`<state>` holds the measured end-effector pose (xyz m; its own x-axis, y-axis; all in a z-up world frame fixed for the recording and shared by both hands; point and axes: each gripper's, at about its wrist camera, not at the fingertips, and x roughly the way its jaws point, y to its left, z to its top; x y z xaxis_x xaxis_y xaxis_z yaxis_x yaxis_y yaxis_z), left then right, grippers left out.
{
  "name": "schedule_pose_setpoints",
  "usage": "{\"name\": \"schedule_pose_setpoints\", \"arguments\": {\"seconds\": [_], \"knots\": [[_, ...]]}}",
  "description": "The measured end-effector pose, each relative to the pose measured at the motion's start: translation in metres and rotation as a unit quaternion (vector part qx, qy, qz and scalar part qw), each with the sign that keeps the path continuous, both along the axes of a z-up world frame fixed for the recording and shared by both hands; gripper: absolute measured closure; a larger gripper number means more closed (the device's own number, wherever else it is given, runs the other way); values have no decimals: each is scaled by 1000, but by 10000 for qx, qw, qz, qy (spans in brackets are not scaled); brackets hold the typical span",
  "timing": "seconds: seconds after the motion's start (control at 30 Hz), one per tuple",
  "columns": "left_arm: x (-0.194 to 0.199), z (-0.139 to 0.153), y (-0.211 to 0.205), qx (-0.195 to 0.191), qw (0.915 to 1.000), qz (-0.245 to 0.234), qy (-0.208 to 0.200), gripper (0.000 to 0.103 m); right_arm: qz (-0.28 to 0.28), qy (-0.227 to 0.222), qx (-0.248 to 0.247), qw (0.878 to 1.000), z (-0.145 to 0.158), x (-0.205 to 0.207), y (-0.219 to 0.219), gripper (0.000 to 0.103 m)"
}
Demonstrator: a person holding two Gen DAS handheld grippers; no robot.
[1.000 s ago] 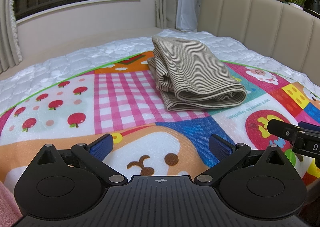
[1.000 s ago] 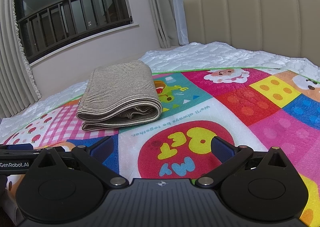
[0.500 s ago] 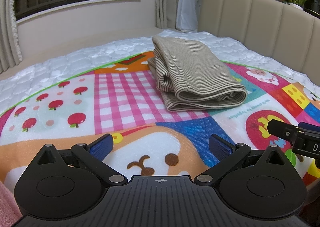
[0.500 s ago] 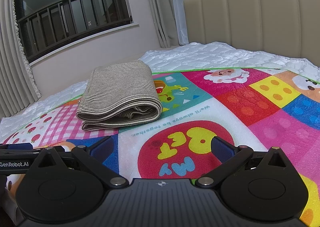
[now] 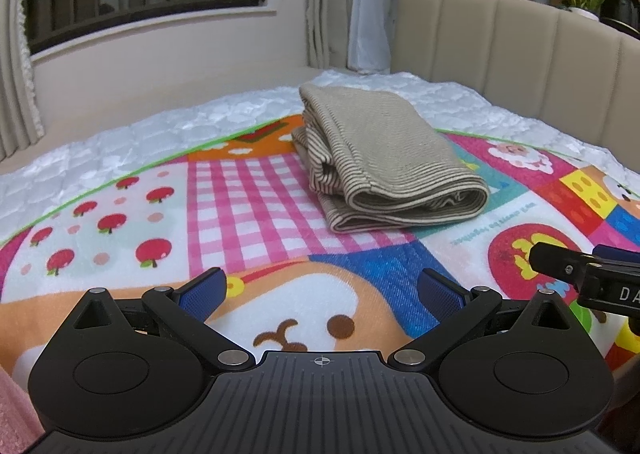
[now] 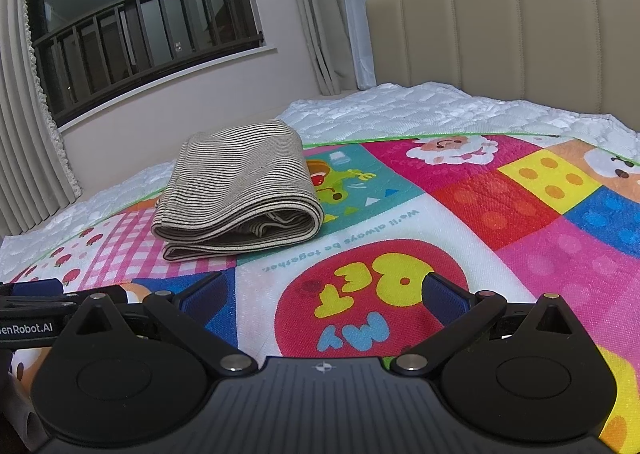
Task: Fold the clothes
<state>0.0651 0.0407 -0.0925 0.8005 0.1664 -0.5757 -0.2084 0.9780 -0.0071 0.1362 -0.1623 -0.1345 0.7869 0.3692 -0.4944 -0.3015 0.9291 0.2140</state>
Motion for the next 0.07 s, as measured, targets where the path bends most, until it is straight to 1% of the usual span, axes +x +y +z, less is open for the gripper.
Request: {"name": "schedule_pose_setpoints", "arguments": {"seconds": [0.07], "knots": [[1, 0, 1, -9, 10000, 32, -19, 0, -7, 3, -13, 10000, 0, -1, 0, 0]]}}
